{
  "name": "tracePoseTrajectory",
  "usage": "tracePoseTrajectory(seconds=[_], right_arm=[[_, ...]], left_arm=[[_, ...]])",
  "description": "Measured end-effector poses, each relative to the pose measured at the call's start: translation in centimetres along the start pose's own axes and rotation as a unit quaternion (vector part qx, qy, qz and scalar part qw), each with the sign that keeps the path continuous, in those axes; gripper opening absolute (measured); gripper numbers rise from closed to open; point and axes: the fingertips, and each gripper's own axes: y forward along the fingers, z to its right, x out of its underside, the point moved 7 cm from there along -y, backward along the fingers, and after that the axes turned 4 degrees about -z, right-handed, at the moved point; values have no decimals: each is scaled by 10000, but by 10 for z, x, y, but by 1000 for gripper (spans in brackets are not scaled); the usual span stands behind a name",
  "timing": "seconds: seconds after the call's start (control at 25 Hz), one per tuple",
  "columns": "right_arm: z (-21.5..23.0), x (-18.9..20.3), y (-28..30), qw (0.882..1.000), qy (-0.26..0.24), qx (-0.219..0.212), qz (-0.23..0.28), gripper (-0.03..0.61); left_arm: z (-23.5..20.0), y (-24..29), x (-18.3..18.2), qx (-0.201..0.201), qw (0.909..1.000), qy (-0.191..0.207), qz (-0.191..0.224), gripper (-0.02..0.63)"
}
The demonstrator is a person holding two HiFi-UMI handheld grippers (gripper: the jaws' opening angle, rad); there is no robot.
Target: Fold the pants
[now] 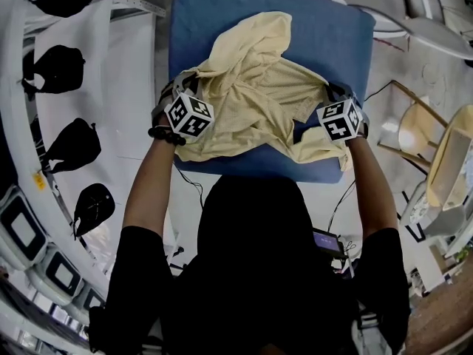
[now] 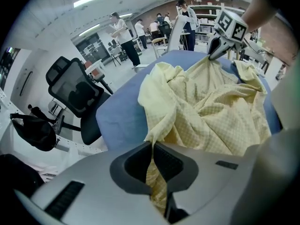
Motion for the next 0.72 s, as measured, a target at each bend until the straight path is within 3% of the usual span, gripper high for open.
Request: tracePoseTrajectory(seconds=[0.2, 0.44, 0.64, 0.72], right_arm=[[76, 30, -8, 9930, 113, 1099, -417, 29], [139, 80, -20, 9774, 252, 1816, -1055, 29], [133, 82, -18, 9780, 69, 1829, -1001, 52], [122, 68, -18, 9834, 138, 1643, -762, 142]], left_arm=[[-11, -5, -1, -108, 9999, 5, -88, 34], [1, -3, -6, -41, 9997, 119, -215, 34], [10, 0, -12, -15, 9994, 79, -344, 35], [12, 0, -14, 2, 9993, -30, -367, 35]])
